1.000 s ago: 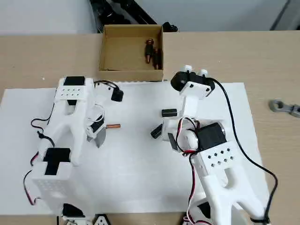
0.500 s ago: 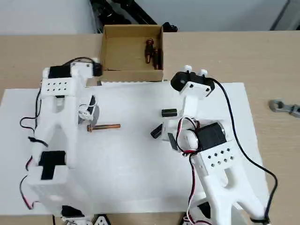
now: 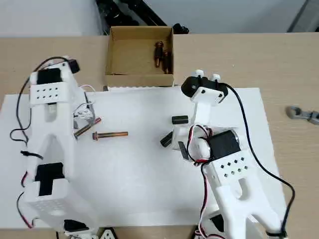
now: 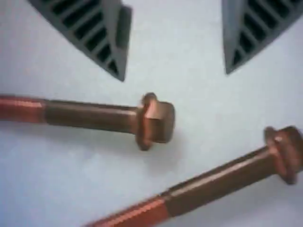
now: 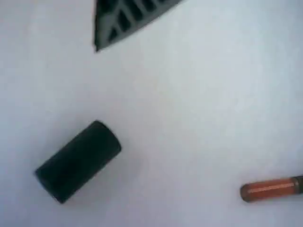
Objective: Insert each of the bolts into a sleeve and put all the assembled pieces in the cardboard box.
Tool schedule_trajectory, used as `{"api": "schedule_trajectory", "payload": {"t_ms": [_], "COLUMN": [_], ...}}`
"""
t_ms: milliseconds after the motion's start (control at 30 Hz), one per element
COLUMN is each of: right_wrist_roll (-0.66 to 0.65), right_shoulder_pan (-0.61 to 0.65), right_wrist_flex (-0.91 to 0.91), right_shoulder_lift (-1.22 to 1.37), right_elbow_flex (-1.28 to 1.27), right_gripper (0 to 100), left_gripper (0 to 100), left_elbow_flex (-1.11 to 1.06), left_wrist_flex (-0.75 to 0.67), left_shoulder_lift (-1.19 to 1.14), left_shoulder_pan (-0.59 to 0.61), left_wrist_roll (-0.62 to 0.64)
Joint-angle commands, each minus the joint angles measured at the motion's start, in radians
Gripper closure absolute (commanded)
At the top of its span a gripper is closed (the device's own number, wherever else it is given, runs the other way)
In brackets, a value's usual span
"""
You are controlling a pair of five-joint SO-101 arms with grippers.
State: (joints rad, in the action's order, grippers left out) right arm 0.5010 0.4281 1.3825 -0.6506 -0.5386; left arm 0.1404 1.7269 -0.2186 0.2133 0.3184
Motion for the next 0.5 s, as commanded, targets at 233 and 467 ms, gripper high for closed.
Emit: {"api": "schedule_trajectory", "payload": {"t_ms": [233, 467], "right_wrist_roll": [0.003, 0.002], "right_shoulder_pan": [0.001, 0.002], "right_wrist_flex": [-0.018, -0.073], "right_shoulder_lift": [-0.013, -0.013], "right_elbow_flex": [0.005, 0.003], "right_gripper": [84.1, 84.1], "left_gripper": [87, 87], "left_elbow_flex": [0.036, 0.035], "left_wrist_flex": [0.018, 0.021], "left_shoulder_lift": [0.055, 0.055], "left_shoulder_pan": [0.041, 0.005], "left_wrist_roll": [0.361, 0.466]}}
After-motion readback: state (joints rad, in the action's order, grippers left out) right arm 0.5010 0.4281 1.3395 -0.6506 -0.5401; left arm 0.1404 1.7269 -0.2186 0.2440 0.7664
